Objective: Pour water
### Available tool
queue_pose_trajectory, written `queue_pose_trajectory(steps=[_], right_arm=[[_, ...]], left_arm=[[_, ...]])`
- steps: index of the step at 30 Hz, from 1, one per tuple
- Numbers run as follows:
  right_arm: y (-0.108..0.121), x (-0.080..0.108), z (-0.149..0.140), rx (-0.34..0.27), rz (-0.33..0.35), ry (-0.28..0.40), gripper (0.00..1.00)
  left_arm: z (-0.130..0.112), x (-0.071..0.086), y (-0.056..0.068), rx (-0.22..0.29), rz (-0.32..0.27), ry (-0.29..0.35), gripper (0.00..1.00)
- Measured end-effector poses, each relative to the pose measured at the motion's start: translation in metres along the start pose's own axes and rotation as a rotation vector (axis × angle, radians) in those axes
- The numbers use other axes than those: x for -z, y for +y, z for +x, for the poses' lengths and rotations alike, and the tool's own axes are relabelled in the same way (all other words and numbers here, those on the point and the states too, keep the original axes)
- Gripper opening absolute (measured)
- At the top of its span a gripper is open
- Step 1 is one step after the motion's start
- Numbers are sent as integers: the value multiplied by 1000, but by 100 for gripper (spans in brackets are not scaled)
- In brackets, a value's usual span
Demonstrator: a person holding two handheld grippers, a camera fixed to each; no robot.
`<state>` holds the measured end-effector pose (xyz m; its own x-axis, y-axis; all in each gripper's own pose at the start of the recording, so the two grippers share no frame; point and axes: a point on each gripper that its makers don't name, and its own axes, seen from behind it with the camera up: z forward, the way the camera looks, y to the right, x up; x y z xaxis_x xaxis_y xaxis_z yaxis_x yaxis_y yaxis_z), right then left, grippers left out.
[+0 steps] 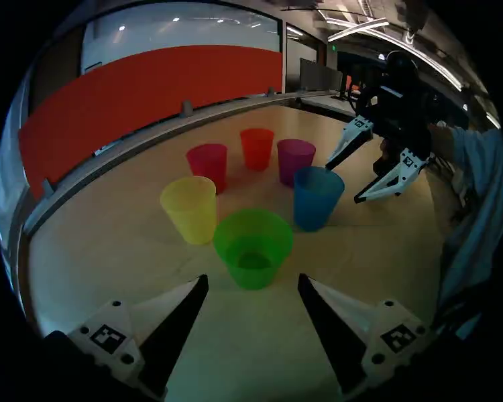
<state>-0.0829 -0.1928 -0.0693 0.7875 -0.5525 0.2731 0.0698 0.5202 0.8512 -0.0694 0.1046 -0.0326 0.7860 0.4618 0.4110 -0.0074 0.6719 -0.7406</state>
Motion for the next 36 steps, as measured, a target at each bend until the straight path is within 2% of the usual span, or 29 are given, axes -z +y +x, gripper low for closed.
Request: queue_pose_trajectory(steps=[8, 14, 24, 29, 36], right_arm=[[3, 17, -2, -49, -40, 40, 100], [10, 32, 1, -100, -85, 92, 100], [25, 56, 14, -171, -176, 189, 100], [32, 67, 23, -196, -225, 235, 100], [57, 87, 43, -217, -350, 319, 100]], left_arm=[[2, 10, 1, 5, 33, 20, 100], [7, 22, -5, 30, 78, 57, 100], [27, 43, -16, 87, 179, 186, 100], [38, 54, -28, 123, 238, 257, 100], [58, 72, -44, 150, 337, 367, 100]])
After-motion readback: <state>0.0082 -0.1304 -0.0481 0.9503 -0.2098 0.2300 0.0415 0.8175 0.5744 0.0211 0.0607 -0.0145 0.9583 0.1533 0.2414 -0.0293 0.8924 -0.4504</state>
